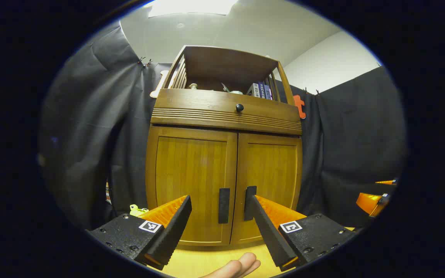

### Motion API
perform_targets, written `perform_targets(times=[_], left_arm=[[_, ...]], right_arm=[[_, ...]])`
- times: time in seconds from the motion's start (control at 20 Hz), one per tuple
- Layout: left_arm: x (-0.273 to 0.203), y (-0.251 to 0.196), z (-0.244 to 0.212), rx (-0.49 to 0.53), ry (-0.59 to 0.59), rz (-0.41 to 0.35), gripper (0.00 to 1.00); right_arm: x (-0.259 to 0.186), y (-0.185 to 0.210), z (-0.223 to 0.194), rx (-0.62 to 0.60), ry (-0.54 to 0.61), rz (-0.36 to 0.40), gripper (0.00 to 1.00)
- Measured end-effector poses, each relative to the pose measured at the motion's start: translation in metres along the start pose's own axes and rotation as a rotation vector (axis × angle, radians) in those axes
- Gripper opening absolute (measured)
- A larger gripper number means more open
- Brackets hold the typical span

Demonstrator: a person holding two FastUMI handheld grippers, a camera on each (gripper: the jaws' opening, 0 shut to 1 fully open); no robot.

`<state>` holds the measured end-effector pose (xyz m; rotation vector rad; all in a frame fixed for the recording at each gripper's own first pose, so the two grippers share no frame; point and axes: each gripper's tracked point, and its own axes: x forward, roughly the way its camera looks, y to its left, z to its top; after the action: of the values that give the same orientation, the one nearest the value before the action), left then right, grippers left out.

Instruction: Open the right door of the double-door shoe cabinet with the right hand, and open the left door with the left hand.

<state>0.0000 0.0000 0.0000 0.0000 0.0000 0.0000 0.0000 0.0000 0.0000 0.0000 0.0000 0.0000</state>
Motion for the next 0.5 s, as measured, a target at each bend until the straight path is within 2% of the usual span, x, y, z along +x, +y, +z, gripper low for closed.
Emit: perform_targets(times=[0.05, 0.15, 0.2, 0.5], left_arm=[[0.001, -0.003, -0.003, 0.003, 0.009, 0.002, 0.92], [0.004, -0.004, -0.005, 0.016, 0.022, 0.011, 0.95], [0.005, -0.006, -0.005, 0.022, 0.024, 0.012, 0.92], [0.001, -0.008, -0.006, 0.020, 0.022, -0.010, 0.92]], right_arm=[[-0.002, 0.002, 0.001, 0.002, -0.007, 0.008, 1.00], [-0.004, 0.003, 0.001, 0.002, -0.010, 0.017, 1.00], [-0.004, 0.002, 0.002, 0.003, -0.011, 0.015, 1.00], [-0.001, -0.008, 0.003, -0.008, -0.010, -0.002, 1.00]])
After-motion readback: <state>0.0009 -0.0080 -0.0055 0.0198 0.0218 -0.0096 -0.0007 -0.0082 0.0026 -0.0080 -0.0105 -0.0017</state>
